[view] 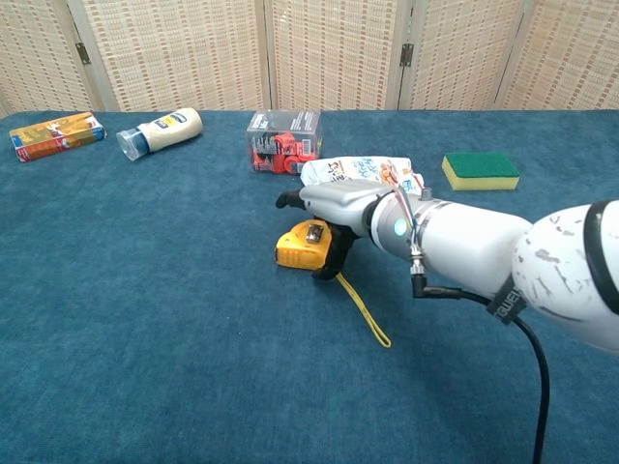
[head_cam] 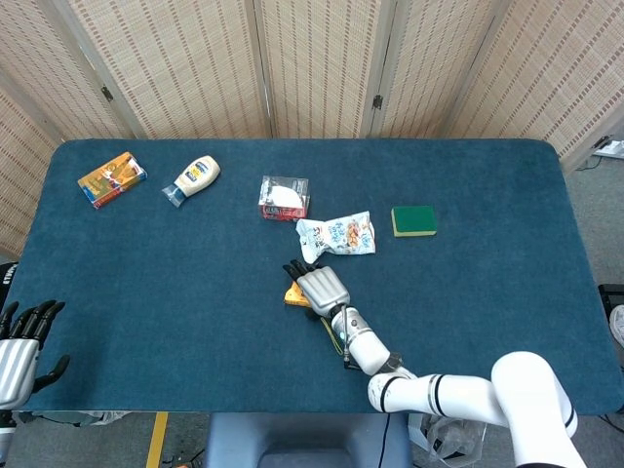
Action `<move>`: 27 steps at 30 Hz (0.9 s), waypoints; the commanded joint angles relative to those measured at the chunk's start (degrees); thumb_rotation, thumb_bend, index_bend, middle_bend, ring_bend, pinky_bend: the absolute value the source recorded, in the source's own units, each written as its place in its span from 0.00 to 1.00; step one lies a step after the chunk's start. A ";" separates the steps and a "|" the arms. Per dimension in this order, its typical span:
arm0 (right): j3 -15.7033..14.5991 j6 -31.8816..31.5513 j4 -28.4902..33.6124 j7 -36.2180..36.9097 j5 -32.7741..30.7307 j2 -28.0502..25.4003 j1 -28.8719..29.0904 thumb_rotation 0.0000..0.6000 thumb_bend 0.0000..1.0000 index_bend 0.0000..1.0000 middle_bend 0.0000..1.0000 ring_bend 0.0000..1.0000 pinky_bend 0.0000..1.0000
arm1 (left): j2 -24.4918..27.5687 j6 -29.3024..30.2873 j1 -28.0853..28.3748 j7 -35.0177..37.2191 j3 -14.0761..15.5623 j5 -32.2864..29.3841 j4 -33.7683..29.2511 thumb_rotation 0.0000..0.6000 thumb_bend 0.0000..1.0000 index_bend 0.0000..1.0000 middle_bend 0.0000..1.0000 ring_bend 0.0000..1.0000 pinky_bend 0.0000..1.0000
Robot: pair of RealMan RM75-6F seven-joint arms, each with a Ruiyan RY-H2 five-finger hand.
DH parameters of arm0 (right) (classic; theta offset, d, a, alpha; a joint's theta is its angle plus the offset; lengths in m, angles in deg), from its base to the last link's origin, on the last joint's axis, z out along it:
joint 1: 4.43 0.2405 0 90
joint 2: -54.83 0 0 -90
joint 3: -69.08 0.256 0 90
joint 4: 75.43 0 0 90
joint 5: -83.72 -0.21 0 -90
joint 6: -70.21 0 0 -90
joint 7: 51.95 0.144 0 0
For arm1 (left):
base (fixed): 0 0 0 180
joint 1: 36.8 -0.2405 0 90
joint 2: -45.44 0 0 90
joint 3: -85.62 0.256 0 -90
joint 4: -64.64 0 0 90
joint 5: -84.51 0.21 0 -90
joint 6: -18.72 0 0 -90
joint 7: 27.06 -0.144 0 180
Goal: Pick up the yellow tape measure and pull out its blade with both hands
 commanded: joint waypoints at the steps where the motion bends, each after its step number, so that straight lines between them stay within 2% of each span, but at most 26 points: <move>1: -0.25 -0.20 -0.30 -0.04 -0.45 0.09 0.25 1.00 0.31 0.01 0.10 0.23 0.20 | 0.01 -0.01 -0.01 0.04 -0.05 -0.04 0.03 1.00 0.33 0.15 0.16 0.19 0.01; 12: -0.88 -0.64 -0.96 -0.64 -2.98 -0.01 1.50 1.00 0.31 0.17 0.17 0.26 0.21 | 0.18 -0.64 0.01 -0.23 0.10 -0.13 -0.22 1.00 0.33 0.15 0.16 0.19 0.01; 20: -1.12 -1.18 -1.25 0.54 -2.53 0.05 1.56 1.00 0.31 0.20 0.20 0.28 0.21 | 0.10 -1.18 -0.32 -0.30 0.34 -0.84 -0.25 1.00 0.33 0.15 0.16 0.19 0.01; 27: -1.34 -2.04 -1.47 2.02 -0.40 0.31 1.20 1.00 0.30 0.36 0.30 0.35 0.25 | 0.31 -1.38 0.56 -0.67 -0.22 -0.05 -0.44 1.00 0.33 0.16 0.16 0.20 0.01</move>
